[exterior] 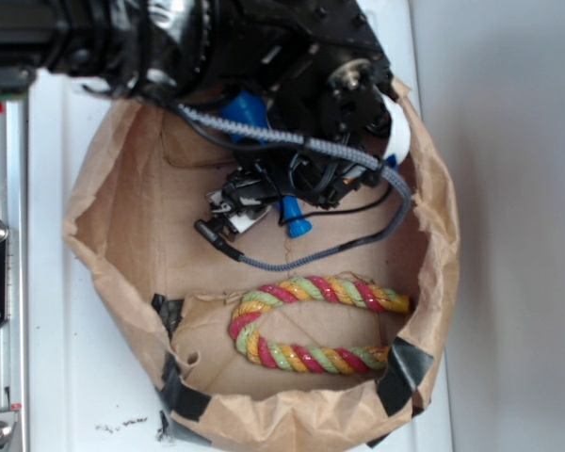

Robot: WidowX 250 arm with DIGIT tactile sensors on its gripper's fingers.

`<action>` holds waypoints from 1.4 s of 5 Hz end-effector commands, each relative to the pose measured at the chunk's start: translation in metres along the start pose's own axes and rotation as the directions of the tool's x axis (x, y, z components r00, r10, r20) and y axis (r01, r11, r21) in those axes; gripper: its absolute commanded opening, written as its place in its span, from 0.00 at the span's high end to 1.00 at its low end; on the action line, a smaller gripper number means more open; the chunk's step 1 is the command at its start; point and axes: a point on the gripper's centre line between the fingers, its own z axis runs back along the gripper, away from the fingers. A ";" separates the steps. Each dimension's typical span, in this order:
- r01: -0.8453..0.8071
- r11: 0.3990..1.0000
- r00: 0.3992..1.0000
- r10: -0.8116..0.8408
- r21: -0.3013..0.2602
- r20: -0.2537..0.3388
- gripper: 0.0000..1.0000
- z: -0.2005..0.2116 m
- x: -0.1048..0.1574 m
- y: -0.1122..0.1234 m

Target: Grab the blue bottle.

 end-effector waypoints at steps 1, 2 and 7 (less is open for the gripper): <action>0.042 0.995 0.999 -0.043 0.093 0.005 0.00 0.006 -0.002 0.002; 0.071 0.990 0.997 -0.070 0.120 -0.013 0.00 -0.003 -0.007 -0.001; 0.081 0.985 0.994 -0.068 0.155 -0.086 1.00 -0.022 -0.005 -0.019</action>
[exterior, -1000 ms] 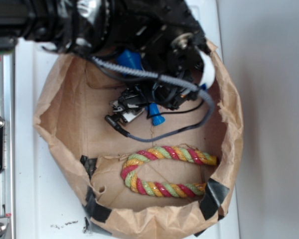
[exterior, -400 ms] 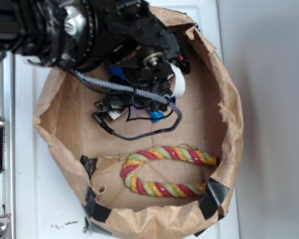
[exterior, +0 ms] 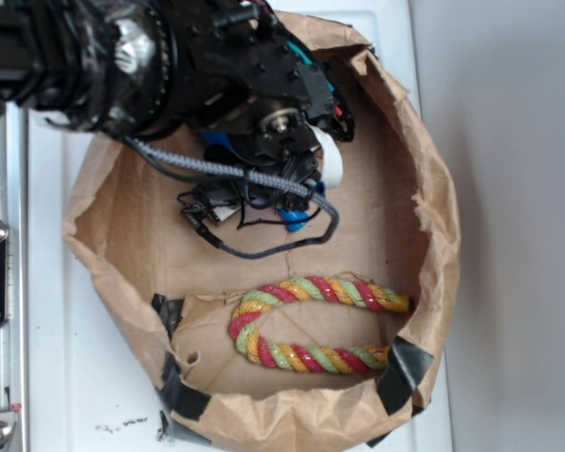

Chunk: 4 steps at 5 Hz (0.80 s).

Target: Grab the blue bottle.

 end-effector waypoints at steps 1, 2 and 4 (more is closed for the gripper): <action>-0.099 0.994 0.994 0.097 0.046 0.048 1.00 0.036 0.014 -0.005; -0.211 0.977 0.971 0.206 0.022 0.121 1.00 0.071 0.022 -0.008; -0.464 0.885 0.880 0.456 0.038 0.135 1.00 0.126 0.049 -0.008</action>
